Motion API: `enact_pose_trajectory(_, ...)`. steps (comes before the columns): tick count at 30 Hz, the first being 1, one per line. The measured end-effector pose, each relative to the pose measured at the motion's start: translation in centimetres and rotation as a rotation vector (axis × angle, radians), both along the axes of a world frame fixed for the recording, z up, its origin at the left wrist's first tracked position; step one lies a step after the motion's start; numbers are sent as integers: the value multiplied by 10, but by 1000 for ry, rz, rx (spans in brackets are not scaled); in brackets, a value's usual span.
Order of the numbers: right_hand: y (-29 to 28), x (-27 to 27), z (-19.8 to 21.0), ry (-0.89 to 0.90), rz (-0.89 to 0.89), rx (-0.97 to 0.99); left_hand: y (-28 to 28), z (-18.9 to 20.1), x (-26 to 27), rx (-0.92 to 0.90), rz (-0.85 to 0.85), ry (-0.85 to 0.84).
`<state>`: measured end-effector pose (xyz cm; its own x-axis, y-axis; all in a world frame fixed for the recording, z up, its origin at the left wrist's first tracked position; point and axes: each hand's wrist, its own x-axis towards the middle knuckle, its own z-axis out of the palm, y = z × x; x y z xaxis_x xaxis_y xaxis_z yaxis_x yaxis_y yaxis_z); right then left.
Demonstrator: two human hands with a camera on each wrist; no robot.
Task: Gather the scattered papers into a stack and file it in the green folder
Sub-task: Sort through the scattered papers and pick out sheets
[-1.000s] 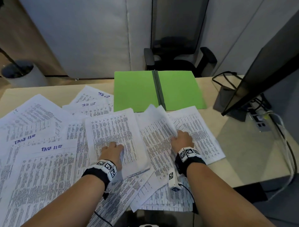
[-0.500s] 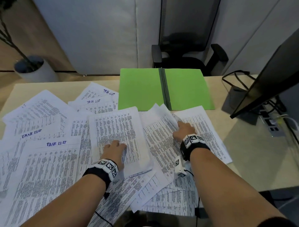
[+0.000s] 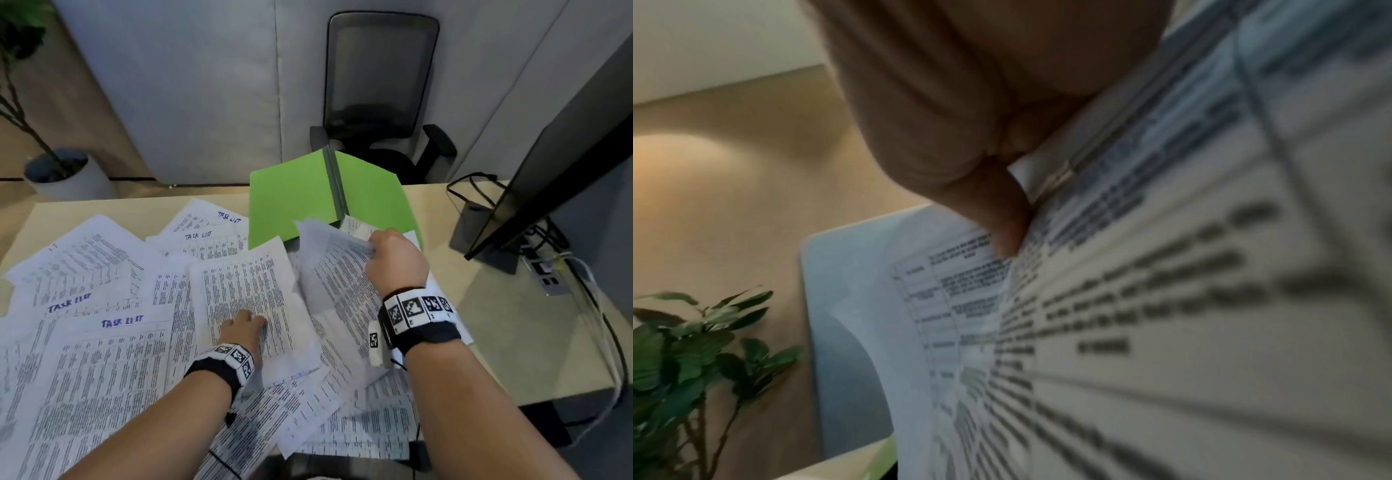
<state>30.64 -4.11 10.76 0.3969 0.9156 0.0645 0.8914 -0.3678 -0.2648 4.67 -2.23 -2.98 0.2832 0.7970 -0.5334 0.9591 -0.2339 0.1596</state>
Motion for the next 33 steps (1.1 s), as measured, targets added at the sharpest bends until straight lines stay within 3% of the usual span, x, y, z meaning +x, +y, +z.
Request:
enact_pose_trajectory(9,-14,-22,45,-189,129,39,3,1,3,-19,-27,38)
enact_pose_trajectory(12,-16,-34,51,-214,214,126,5,6,6,-1,41,-25)
enact_pose_trajectory(14,-14,-42,52,-206,304,170,9,15,8,61,194,-228)
enact_pose_trajectory(17,-10,-55,51,-226,444,257,18,42,6,234,408,-663)
enact_pose_trajectory(19,-8,-64,50,-246,491,324,26,64,2,247,543,-864)
enact_pose_trajectory(22,-6,-74,52,-229,527,414,38,82,-6,220,643,-1053)
enact_pose_trajectory(25,-1,-85,62,-202,546,540,44,85,-17,317,718,-1108)
enact_pose_trajectory(27,3,-91,67,-154,561,621,45,84,-24,292,783,-1160)
enact_pose_trajectory(29,6,-94,68,-18,558,696,47,81,-33,241,862,-1109)
enact_pose_trajectory(31,9,-94,66,188,511,737,46,77,-42,169,961,-1051)
enact_pose_trajectory(33,15,-92,57,429,405,705,43,70,-51,67,1021,-1175)
